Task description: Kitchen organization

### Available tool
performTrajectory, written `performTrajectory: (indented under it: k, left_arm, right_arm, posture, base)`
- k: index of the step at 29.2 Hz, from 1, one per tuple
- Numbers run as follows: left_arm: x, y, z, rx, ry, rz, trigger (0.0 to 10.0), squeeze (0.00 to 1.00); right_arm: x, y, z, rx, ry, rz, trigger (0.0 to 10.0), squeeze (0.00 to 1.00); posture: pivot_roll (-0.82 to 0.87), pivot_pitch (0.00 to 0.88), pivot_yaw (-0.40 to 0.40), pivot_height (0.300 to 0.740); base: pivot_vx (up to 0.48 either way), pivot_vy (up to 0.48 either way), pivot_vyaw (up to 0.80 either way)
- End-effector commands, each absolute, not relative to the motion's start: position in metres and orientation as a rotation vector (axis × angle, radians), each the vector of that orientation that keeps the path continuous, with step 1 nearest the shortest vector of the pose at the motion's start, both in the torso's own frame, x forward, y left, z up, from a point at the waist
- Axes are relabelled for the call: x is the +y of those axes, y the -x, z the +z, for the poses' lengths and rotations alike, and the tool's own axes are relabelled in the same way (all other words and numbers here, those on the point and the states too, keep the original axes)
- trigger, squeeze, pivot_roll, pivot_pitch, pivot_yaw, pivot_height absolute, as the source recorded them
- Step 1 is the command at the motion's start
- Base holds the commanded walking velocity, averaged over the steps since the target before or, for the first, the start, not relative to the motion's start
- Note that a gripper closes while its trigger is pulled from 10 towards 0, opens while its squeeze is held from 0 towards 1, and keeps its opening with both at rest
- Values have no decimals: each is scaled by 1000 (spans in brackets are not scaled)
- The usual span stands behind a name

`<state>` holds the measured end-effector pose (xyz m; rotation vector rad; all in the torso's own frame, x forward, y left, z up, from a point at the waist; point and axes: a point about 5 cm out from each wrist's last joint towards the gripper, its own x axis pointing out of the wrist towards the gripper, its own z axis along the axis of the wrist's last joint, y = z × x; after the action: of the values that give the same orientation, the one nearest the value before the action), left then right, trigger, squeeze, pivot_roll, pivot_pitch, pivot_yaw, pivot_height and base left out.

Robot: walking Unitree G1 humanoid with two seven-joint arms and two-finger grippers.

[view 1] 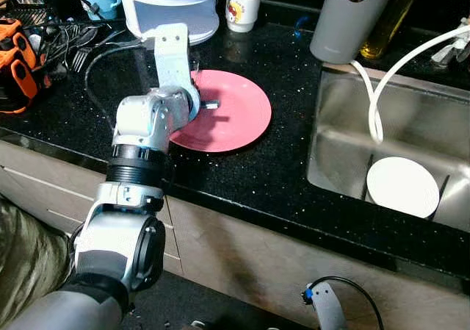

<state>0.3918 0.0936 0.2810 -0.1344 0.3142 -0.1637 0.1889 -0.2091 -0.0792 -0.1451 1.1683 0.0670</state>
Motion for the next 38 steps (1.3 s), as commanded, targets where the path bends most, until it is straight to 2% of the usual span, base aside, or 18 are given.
performTrajectory:
  k: [1, 7, 12, 13, 14, 15, 17, 18, 20, 23, 24, 25, 27, 28, 29, 30, 33, 38]
  left_arm:
    - [94, -392, 262, 406, 128, -160, 0, 0]
    - [95, -391, 262, 401, 133, -160, 0, 0]
    - [81, -388, 299, 169, 233, -310, 0, 0]
    - [81, -388, 299, 169, 233, -310, 0, 0]
    - [74, -382, 316, 73, 259, -391, 0, 0]
    - [74, -382, 316, 73, 259, -391, 0, 0]
    - [63, -369, 333, -28, 319, -537, 78, 0]
    - [63, -369, 333, -28, 319, -537, 78, 0]
    - [53, -352, 346, -98, 383, -704, 0, 0]
    - [47, -342, 351, -130, 402, -799, 118, 0]
    - [37, -320, 356, -166, 437, -995, 1725, 0]
    - [33, -310, 356, -183, 423, -1080, 2980, 0]
    - [30, -303, 354, -192, 395, -1136, 3255, 0]
    - [27, -294, 351, -205, 374, -1204, 4353, 0]
    - [25, -288, 348, -224, 343, -1245, 8902, 0]
    - [23, -282, 345, -253, 289, -1282, 10000, 0]
    - [20, -275, 339, -280, 211, -1321, 10000, 0]
    - [26, -293, 319, -282, 79, -1293, 10000, 0]
  right_arm:
    - [-212, -186, -80, 1182, 163, 63, 10000, 0]
    - [-212, -186, -80, 1182, 163, 63, 10000, 0]
    - [-213, -186, -80, 1182, 163, 62, 10000, 0]
    - [-213, -186, -80, 1182, 163, 62, 10000, 0]
    - [-213, -186, -80, 1181, 162, 61, 10000, 0]
    - [-213, -186, -80, 1181, 162, 61, 10000, 0]
    - [-213, -187, -80, 1180, 161, 61, 10000, 0]
    - [-213, -187, -80, 1180, 161, 61, 10000, 0]
    - [-213, -187, -80, 1179, 160, 61, 10000, 0]
    - [-213, -187, -79, 1178, 159, 60, 10000, 0]
    - [-213, -187, -79, 1173, 150, 53, 10000, 0]
    - [-213, -187, -79, 1169, 149, 51, 10000, 0]
    - [-213, -187, -79, 1166, 146, 48, 10000, 0]
    - [-213, -187, -79, 1164, 142, 42, 10000, 0]
    - [-213, -187, -79, 1171, 141, 40, 10000, 0]
    - [-213, -186, -80, 1184, 141, 41, 10000, 0]
    - [-214, -186, -80, 1200, 150, 45, 10000, 0]
    - [-214, -186, -80, 1202, 155, 44, 10000, 0]
  posture:
    - [54, 184, -36, 740]
    - [54, 185, -35, 740]
    - [52, 186, -38, 740]
    - [52, 186, -38, 740]
    - [53, 186, -38, 740]
    - [53, 186, -38, 740]
    - [54, 186, -39, 740]
    - [54, 186, -39, 740]
    - [54, 186, -39, 740]
    - [54, 185, -40, 740]
    - [55, 183, -42, 740]
    - [55, 183, -42, 740]
    - [55, 181, -43, 740]
    - [55, 181, -43, 740]
    - [53, 180, -41, 740]
    - [52, 180, -42, 740]
    - [52, 180, -42, 740]
    - [51, 178, -43, 740]
  base:
    - [0, 0, 0]
    - [0, 0, 0]
    - [0, 0, 0]
    - [0, 0, 0]
    - [0, 0, 0]
    - [0, 0, 0]
    - [0, 0, 0]
    - [0, 0, 0]
    - [0, 0, 0]
    - [0, 0, 0]
    - [0, 0, 0]
    - [0, 0, 0]
    - [0, 0, 0]
    - [0, 0, 0]
    - [0, 0, 0]
    - [0, 0, -788]
    - [0, 0, -788]
    - [0, 0, -788]
